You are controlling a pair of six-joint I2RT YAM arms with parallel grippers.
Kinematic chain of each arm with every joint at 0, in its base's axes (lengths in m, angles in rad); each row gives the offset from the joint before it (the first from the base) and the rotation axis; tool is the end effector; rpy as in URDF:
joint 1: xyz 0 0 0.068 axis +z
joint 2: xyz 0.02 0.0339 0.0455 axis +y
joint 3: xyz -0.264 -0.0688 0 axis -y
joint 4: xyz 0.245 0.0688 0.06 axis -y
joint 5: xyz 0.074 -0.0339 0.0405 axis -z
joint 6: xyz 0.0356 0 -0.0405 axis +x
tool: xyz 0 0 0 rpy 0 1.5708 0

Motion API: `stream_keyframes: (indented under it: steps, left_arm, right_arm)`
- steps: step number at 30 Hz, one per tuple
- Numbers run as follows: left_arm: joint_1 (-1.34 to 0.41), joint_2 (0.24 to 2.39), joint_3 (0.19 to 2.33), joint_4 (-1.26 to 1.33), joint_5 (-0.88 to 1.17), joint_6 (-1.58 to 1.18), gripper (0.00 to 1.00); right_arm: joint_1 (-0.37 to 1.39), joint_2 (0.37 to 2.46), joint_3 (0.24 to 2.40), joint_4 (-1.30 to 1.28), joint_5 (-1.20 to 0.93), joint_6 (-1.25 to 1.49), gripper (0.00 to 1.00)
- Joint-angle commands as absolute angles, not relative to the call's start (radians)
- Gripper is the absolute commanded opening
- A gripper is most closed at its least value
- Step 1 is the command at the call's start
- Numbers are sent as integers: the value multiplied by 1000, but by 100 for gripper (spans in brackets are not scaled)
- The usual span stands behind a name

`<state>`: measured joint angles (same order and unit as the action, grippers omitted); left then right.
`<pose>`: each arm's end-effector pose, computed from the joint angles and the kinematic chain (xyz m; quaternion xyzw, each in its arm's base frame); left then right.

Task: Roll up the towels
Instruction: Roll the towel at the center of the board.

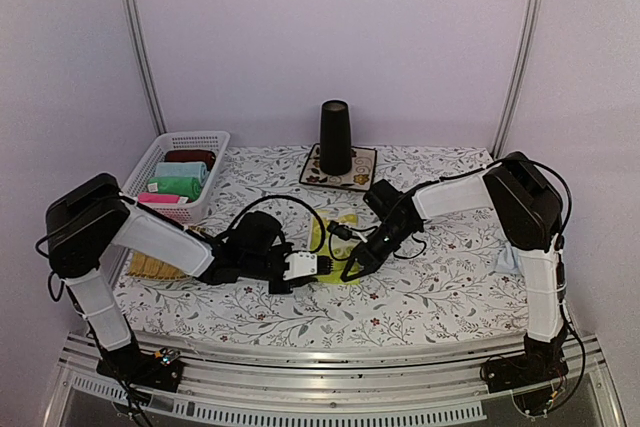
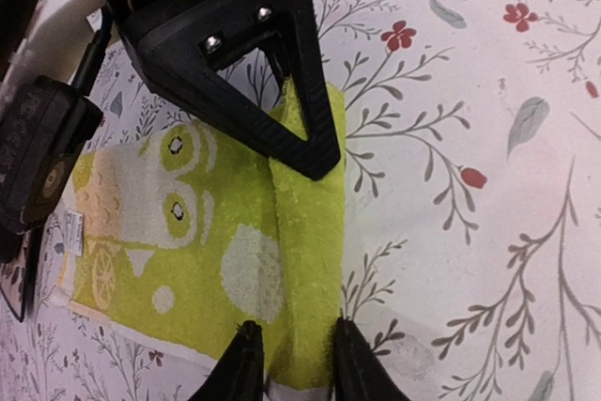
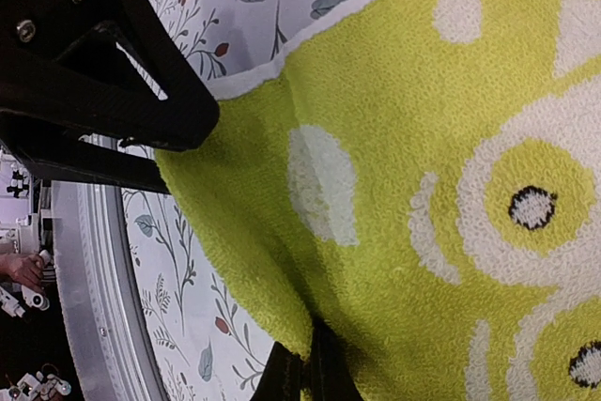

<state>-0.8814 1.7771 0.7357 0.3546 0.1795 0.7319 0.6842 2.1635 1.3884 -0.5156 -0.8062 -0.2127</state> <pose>0.2075 -0.2617 0.1216 0.6765 0.5952 -0.1126 0.4188 0.3028 0.2802 0.1091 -0.4443 0.7970 0.4077 0.0341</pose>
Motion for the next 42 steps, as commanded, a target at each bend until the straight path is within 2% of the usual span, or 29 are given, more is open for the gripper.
stream_keyframes:
  steps: [1, 4, 11, 16, 28, 34, 36, 38, 41, 42]
  left_arm:
    - [-847, 1804, 802, 226, 277, 692, 21]
    - [-824, 1817, 842, 154, 318, 680, 0]
    - [-775, 1876, 1008, -128, 490, 591, 0]
    - [-774, 1955, 1104, -274, 525, 532, 0]
    - [-742, 1994, 1135, -349, 456, 408, 0]
    - [-690, 1997, 1139, -351, 459, 369, 8]
    - [-683, 1988, 1130, -349, 460, 366, 19]
    - [-677, 1977, 1118, -341, 452, 364, 22]
    - [-669, 1915, 1085, -319, 406, 360, 41]
    - [-670, 1897, 1066, -303, 385, 364, 44]
  right_arm:
    - [678, 2192, 1409, -526, -773, -217, 3]
    - [679, 2189, 1405, -523, -762, -218, 3]
    - [676, 2196, 1408, -519, -758, -216, 3]
    - [674, 2198, 1420, -527, -756, -214, 3]
    - [642, 2209, 1436, -540, -736, -201, 3]
    - [641, 2229, 1446, -547, -751, -202, 3]
    - [641, 2230, 1451, -551, -770, -205, 3]
    - [641, 2229, 1453, -556, -791, -208, 3]
    - [642, 2229, 1458, -558, -819, -206, 3]
    - [641, 2230, 1460, -560, -828, -204, 3]
